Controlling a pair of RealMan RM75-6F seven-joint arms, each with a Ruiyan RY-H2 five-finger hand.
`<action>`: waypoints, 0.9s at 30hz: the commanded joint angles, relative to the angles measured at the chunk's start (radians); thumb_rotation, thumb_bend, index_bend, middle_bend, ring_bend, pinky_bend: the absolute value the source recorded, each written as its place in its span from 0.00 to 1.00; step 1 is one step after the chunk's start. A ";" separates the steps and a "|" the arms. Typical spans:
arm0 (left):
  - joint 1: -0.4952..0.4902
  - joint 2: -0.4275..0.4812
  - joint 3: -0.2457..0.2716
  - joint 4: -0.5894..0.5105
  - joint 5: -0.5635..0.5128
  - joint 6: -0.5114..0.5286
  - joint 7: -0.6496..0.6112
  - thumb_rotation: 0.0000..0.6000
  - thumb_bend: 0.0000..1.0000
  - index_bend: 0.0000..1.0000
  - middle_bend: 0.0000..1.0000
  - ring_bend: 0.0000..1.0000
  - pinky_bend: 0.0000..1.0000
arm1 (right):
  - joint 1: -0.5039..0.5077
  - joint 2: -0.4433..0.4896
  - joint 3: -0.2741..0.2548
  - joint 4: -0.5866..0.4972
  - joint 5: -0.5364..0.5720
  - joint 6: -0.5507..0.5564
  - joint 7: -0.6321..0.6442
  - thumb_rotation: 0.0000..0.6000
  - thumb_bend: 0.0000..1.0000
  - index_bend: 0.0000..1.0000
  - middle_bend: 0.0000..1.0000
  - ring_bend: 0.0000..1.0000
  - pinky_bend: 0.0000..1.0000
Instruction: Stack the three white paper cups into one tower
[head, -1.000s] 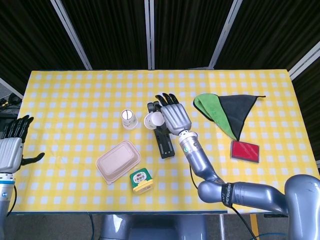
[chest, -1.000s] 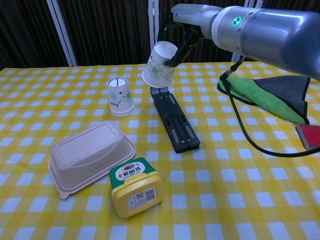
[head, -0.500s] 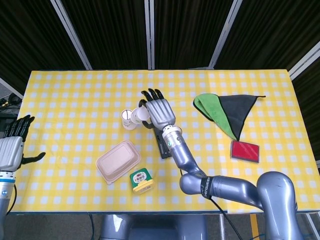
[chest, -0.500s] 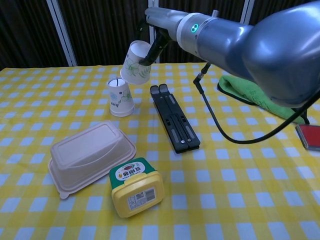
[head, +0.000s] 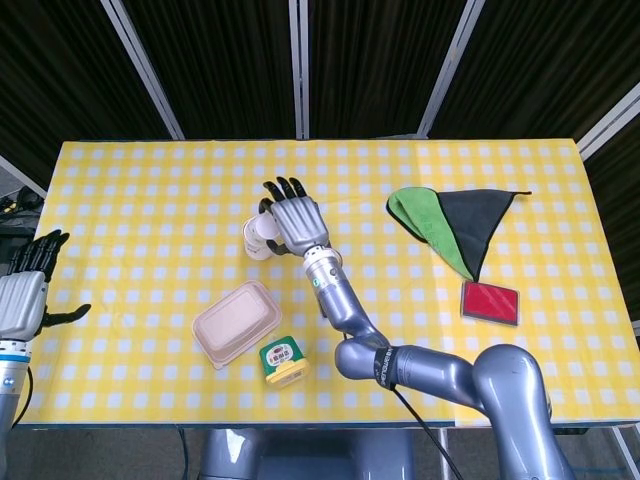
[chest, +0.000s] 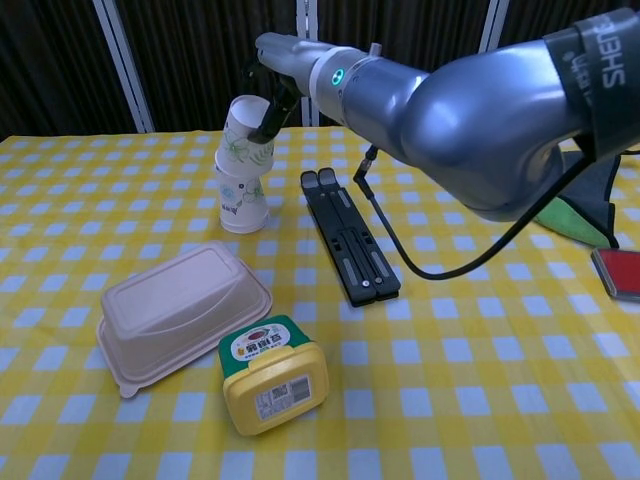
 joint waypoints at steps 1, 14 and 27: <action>-0.002 -0.001 0.000 0.003 -0.003 -0.007 -0.002 1.00 0.14 0.00 0.00 0.00 0.00 | 0.016 -0.022 0.004 0.034 -0.009 -0.019 0.016 1.00 0.21 0.44 0.11 0.00 0.00; -0.004 0.002 0.002 -0.003 0.007 -0.019 -0.010 1.00 0.14 0.00 0.00 0.00 0.00 | 0.086 -0.105 -0.005 0.210 -0.057 -0.051 0.002 1.00 0.16 0.19 0.02 0.00 0.00; -0.003 0.000 0.002 -0.002 0.008 -0.020 -0.001 1.00 0.14 0.00 0.00 0.00 0.00 | 0.029 -0.079 -0.013 0.140 -0.088 0.025 -0.008 1.00 0.12 0.13 0.00 0.00 0.00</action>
